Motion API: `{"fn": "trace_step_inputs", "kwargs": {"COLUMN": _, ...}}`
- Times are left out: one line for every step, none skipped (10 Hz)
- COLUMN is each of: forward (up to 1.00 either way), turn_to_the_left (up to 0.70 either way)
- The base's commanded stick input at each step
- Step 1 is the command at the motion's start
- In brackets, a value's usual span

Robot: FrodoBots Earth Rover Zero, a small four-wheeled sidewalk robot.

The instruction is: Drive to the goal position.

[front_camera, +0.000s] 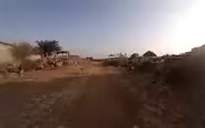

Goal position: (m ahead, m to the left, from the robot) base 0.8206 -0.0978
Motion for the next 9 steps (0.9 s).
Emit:
{"fn": "trace_step_inputs", "kwargs": {"forward": 0.70, "turn_to_the_left": 0.00}}
{"fn": "trace_step_inputs", "kwargs": {"forward": 0.70, "turn_to_the_left": 0.00}}
{"fn": "trace_step_inputs", "kwargs": {"forward": 0.70, "turn_to_the_left": 0.00}}
{"fn": "trace_step_inputs", "kwargs": {"forward": 0.70, "turn_to_the_left": 0.00}}
{"fn": "trace_step_inputs", "kwargs": {"forward": 0.70, "turn_to_the_left": 0.00}}
{"fn": "trace_step_inputs", "kwargs": {"forward": 0.70, "turn_to_the_left": 0.00}}
{"fn": "trace_step_inputs", "kwargs": {"forward": 0.70, "turn_to_the_left": 0.00}}
{"fn": "trace_step_inputs", "kwargs": {"forward": 0.70, "turn_to_the_left": 0.00}}
{"fn": "trace_step_inputs", "kwargs": {"forward": 0.70, "turn_to_the_left": 0.00}}
